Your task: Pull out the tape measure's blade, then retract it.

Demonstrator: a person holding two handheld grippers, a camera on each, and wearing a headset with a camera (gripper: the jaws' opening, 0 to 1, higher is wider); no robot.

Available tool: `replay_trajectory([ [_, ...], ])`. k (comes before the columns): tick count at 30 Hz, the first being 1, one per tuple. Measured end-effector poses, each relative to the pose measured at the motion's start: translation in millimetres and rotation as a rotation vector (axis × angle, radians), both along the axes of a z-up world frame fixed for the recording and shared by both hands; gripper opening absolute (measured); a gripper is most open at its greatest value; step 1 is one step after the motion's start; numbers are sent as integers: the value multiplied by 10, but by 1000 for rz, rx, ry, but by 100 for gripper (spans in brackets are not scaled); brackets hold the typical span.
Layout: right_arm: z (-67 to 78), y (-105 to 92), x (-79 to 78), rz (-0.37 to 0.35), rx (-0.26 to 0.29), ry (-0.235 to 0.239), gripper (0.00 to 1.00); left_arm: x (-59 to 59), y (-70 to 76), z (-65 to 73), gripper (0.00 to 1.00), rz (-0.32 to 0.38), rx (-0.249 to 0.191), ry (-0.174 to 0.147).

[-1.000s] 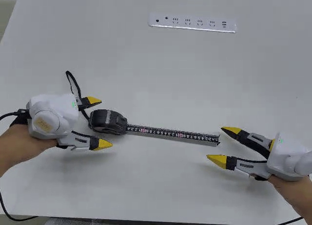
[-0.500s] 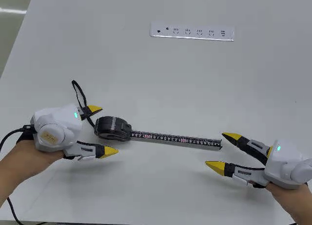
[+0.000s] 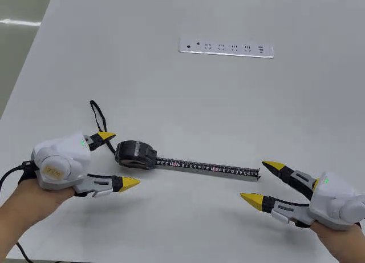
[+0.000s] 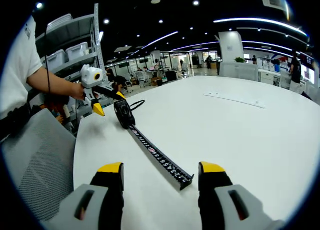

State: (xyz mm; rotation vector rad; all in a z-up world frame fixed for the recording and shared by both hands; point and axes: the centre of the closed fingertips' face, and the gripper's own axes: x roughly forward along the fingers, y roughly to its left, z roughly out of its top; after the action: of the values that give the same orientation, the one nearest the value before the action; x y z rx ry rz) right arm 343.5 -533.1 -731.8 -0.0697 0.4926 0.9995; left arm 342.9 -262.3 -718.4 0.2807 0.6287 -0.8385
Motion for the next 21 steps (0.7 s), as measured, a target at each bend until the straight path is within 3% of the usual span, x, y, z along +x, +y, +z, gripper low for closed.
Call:
replay_trajectory([
  [21, 172, -80, -176, -61, 6, -11, 62, -186, 120, 118, 74, 99, -33, -18],
])
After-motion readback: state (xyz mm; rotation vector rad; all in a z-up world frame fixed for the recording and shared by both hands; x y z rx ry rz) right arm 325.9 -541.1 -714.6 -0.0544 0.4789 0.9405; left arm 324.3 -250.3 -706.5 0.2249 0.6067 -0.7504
